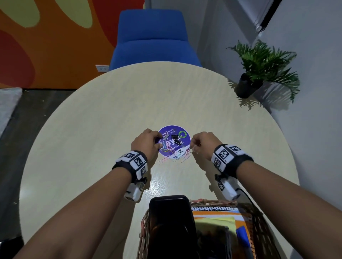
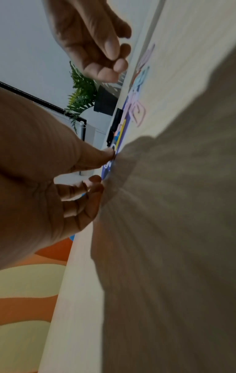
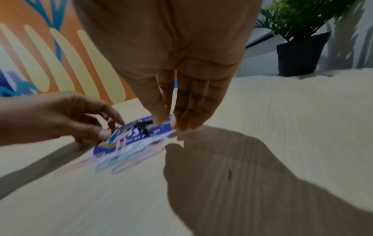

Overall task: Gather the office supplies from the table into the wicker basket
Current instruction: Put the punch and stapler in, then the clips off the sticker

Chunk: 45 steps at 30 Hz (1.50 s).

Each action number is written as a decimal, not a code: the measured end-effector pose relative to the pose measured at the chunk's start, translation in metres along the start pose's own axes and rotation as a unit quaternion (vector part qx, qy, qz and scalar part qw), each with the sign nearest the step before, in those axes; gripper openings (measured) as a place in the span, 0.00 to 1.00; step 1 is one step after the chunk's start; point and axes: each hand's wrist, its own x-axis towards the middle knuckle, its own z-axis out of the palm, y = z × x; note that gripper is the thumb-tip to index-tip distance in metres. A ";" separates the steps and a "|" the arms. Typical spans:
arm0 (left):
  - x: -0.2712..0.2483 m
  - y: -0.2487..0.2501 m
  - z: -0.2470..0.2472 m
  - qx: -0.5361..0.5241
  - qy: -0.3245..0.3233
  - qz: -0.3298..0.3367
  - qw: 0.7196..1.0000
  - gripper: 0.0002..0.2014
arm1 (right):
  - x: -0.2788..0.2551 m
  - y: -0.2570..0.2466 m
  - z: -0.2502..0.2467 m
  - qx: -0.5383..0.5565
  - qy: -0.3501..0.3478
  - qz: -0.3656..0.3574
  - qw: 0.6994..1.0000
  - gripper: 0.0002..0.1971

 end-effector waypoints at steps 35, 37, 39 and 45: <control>-0.164 0.091 -0.097 -0.049 -0.101 0.200 0.973 0.09 | -0.090 0.014 -0.066 0.008 -0.026 -0.138 0.990 0.07; -0.184 0.104 -0.092 0.014 -0.119 0.234 0.965 0.10 | -0.119 0.021 -0.066 0.008 -0.044 -0.146 0.988 0.08; -0.201 0.112 -0.084 0.051 -0.124 0.261 0.956 0.10 | -0.144 0.027 -0.061 0.008 -0.069 -0.154 0.986 0.09; -0.235 0.125 -0.070 0.060 -0.148 0.313 0.936 0.18 | -0.195 0.037 -0.044 -0.007 -0.129 -0.173 0.976 0.11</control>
